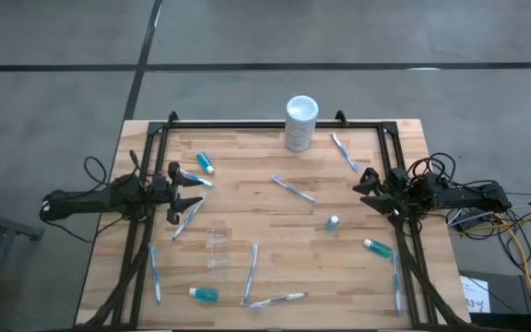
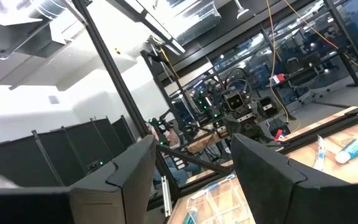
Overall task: Pick & Place toothbrushing station
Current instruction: Put the blue mouthwash bottle into the transparent organizer
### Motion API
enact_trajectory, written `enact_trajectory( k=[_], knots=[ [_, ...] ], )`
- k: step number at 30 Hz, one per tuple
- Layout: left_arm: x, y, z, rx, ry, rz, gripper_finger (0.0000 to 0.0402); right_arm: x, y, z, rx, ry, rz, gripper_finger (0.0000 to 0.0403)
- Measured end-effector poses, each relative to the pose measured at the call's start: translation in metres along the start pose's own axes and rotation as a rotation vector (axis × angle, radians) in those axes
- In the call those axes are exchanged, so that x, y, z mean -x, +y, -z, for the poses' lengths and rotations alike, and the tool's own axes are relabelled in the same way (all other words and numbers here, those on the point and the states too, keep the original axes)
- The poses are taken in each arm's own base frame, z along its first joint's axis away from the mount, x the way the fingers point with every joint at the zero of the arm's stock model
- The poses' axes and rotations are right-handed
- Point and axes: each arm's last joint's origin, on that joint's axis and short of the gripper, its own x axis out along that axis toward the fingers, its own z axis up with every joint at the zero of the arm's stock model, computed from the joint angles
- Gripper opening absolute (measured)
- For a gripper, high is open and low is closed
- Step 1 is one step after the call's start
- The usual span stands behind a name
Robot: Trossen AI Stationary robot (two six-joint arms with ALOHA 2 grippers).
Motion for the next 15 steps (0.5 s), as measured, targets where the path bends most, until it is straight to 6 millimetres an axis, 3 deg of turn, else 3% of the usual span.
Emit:
enact_trajectory(
  k=[12,15],
  knots=[
    [0.0,0.0,-0.004,0.0,-0.035,-0.007,0.0234,0.0,0.0,0.0,0.0,0.0,0.0,0.0206],
    [0.001,0.0,-0.013,-0.088,-0.046,-0.008,0.0234,0.0,0.0,0.0,0.0,0.0,0.0,0.0206]
  ],
)
